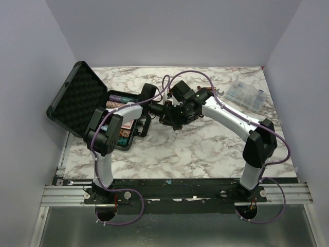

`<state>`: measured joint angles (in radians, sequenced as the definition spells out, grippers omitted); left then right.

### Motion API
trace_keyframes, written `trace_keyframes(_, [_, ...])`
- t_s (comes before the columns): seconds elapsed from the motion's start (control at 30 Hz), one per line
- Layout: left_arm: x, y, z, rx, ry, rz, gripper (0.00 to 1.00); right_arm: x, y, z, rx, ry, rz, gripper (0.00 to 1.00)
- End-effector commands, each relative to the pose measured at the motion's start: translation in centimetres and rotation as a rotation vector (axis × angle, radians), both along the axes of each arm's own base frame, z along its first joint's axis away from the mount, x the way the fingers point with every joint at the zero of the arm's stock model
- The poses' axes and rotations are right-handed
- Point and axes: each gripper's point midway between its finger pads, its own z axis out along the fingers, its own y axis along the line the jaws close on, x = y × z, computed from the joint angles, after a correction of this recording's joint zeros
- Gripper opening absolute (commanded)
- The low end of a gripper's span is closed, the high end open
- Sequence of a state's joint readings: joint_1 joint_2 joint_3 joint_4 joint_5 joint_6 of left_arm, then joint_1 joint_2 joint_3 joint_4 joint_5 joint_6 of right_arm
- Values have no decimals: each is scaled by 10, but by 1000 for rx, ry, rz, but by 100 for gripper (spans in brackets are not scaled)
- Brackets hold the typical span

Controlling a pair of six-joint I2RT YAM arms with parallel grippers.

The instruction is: Pack up texas hold em set

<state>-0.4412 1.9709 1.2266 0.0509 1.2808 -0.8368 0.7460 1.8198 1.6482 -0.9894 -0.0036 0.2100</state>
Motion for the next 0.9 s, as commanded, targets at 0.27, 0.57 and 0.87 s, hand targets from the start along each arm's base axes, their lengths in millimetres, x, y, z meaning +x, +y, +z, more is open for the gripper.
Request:
trace_keyframes(0.27, [57,66,-5,488,-345,314,0,-22,-6,37,240,-177,48,98])
trace_keyframes(0.57, [121,135,7,831,-659,535,0,-56,-47,10,383,-269,-141,100])
trace_keyframes(0.87, [157,160,-8,1031,-631,504,0,-62,-53,-41,393,-224,-238,100])
